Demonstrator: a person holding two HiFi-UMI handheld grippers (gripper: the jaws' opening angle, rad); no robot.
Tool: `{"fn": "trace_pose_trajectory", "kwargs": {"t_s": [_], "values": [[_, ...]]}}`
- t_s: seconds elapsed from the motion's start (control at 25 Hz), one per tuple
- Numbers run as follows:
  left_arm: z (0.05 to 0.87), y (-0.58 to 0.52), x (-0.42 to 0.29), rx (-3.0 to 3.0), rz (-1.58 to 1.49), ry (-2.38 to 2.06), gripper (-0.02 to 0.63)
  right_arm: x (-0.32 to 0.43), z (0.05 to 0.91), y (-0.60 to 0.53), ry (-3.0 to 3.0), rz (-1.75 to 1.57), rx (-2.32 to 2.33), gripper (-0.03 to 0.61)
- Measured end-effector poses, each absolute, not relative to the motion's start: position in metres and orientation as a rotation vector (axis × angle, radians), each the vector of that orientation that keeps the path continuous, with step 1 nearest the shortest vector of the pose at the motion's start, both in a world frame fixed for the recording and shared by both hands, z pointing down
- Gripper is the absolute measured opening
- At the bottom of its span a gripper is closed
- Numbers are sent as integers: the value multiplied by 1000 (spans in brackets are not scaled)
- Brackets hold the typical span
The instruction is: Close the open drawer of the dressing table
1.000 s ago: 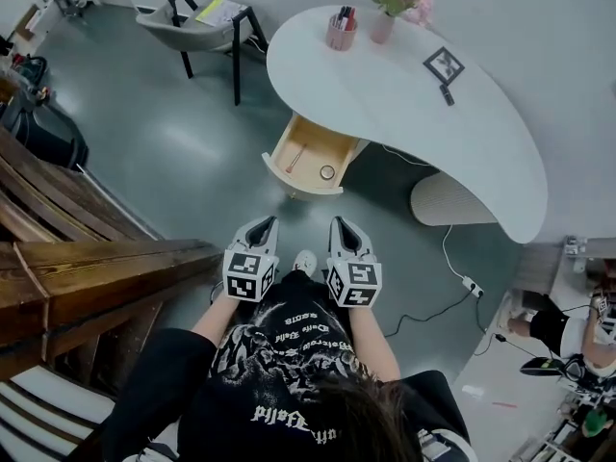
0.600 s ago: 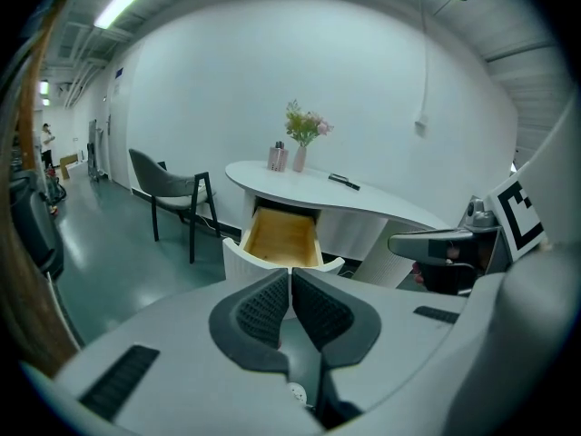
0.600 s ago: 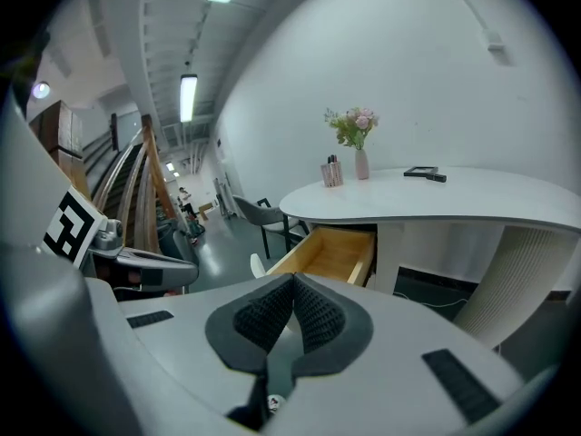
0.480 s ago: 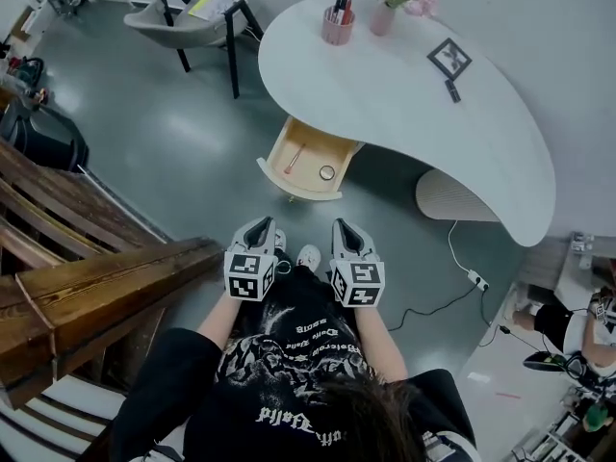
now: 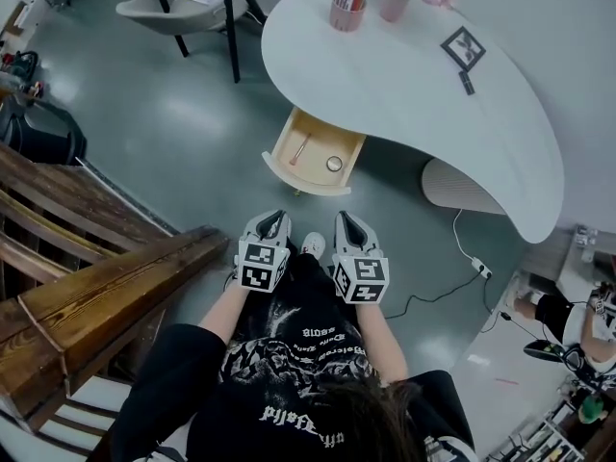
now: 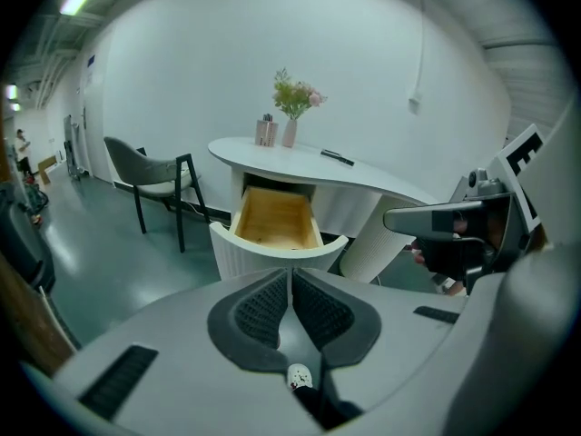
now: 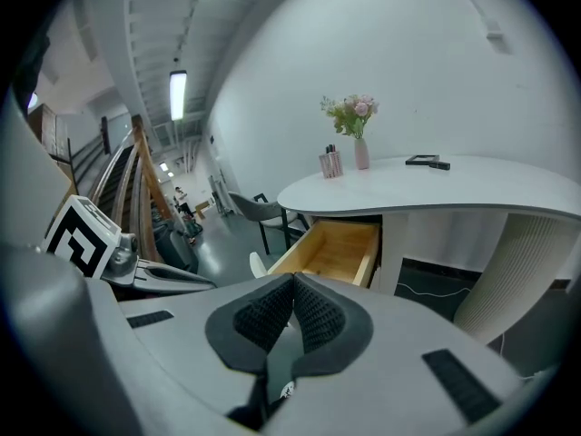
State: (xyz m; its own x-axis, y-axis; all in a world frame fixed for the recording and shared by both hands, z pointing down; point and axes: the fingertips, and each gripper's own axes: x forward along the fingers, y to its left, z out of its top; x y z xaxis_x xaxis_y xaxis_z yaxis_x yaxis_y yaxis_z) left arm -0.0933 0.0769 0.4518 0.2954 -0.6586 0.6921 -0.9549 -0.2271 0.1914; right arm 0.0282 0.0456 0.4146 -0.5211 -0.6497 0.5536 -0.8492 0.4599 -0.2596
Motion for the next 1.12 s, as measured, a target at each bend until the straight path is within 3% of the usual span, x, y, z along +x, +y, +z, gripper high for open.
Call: {"fn": "trace_pose_trajectory", "kwargs": {"t_s": [0.92,1.12], "values": [[556,40,-85,1878,738,-1333,31,23,488,30,-2231,840,1289,26],[580,35,-84,1868,766,-1314,104,29,505,30,-2203,905,1343,26]]}}
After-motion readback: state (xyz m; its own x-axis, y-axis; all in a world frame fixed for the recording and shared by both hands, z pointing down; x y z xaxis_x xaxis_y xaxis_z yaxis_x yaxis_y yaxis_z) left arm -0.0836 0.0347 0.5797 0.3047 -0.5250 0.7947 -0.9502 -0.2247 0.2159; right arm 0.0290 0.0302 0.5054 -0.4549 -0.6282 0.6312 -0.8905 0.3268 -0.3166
